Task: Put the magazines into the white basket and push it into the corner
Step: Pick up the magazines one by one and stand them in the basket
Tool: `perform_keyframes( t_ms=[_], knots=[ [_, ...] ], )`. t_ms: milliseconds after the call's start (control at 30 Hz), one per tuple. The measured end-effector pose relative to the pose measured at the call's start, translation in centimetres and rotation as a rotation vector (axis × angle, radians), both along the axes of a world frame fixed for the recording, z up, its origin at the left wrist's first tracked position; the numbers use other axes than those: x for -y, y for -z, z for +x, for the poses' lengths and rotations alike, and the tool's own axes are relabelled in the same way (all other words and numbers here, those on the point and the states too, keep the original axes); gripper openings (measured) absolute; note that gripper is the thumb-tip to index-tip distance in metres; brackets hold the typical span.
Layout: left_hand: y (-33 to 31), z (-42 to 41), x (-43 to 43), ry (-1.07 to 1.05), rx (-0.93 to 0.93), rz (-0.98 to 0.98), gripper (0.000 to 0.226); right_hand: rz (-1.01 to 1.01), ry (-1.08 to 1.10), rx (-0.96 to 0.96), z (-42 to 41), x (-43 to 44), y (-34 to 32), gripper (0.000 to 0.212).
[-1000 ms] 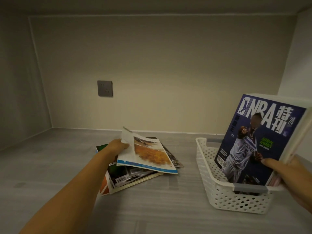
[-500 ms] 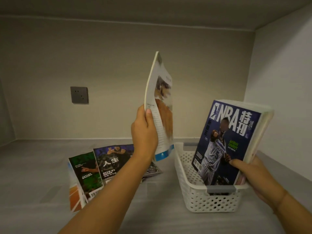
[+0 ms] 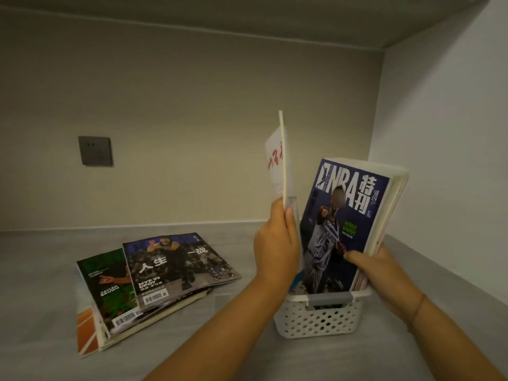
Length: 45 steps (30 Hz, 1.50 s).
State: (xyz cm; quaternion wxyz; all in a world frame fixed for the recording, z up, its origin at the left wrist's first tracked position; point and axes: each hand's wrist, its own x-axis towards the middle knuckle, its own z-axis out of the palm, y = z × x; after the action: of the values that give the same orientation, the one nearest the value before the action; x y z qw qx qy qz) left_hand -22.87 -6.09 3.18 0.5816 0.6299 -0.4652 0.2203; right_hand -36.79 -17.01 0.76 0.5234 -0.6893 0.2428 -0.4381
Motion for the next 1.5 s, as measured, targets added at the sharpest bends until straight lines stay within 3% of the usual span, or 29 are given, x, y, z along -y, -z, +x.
perform_keyframes(
  t_ms=[167, 267, 433, 567, 700, 933, 1033, 1167, 1267, 1433, 1500],
  knots=[
    [0.4, -1.2, 1.0, 0.424, -0.222, 0.243, 0.032, -0.056, -0.053, 0.018, -0.1, -0.5, -0.4, 0.043],
    [0.7, -1.5, 1.5, 0.671, -0.256, 0.398, 0.038, -0.128, -0.109, -0.003, -0.3, -1.2, -0.8, 0.058],
    [1.1, -0.6, 2.0, 0.852, -0.309, 0.562, 0.064, -0.137, -0.123, 0.034, -0.6, -1.0, -0.9, 0.059],
    [1.1, -0.1, 2.5, 0.863, -0.362, 0.612, 0.086, -0.138, -0.14, 0.021, -0.6, -1.1, -1.2, 0.064],
    [0.7, -0.2, 3.1, 0.873, -0.268, 0.656, 0.097, -0.092, -0.155, 0.034, -0.4, -0.9, -1.6, 0.069],
    [0.8, -0.7, 3.2, 0.74, -0.024, 0.746, 0.111, -0.087, -0.061, 0.029, -0.3, -0.2, -1.0, 0.056],
    [1.1, -0.6, 3.3, 0.722, -0.016, 0.778, 0.11, -0.08, -0.044, 0.016, -0.3, -0.1, -0.9, 0.054],
    [1.4, 1.2, 3.0, 0.866, -0.276, 0.782, 0.082, -0.077, -0.026, -0.011, -0.5, -0.1, -0.9, 0.052],
    [0.7, 3.4, 4.4, 0.788, -0.532, 0.656, 0.061, -0.07, -0.013, -0.021, -0.3, -0.1, -0.9, 0.051],
    [-0.6, 6.3, 8.9, 0.603, -0.765, 0.613, 0.078, -0.028, -0.014, -0.038, -0.3, 0.4, -0.6, 0.046],
    [-0.9, 6.6, 10.5, 0.588, -0.813, 0.559, 0.07, 0.0, -0.017, -0.039, -0.3, 0.7, -0.5, 0.046]
  ],
)
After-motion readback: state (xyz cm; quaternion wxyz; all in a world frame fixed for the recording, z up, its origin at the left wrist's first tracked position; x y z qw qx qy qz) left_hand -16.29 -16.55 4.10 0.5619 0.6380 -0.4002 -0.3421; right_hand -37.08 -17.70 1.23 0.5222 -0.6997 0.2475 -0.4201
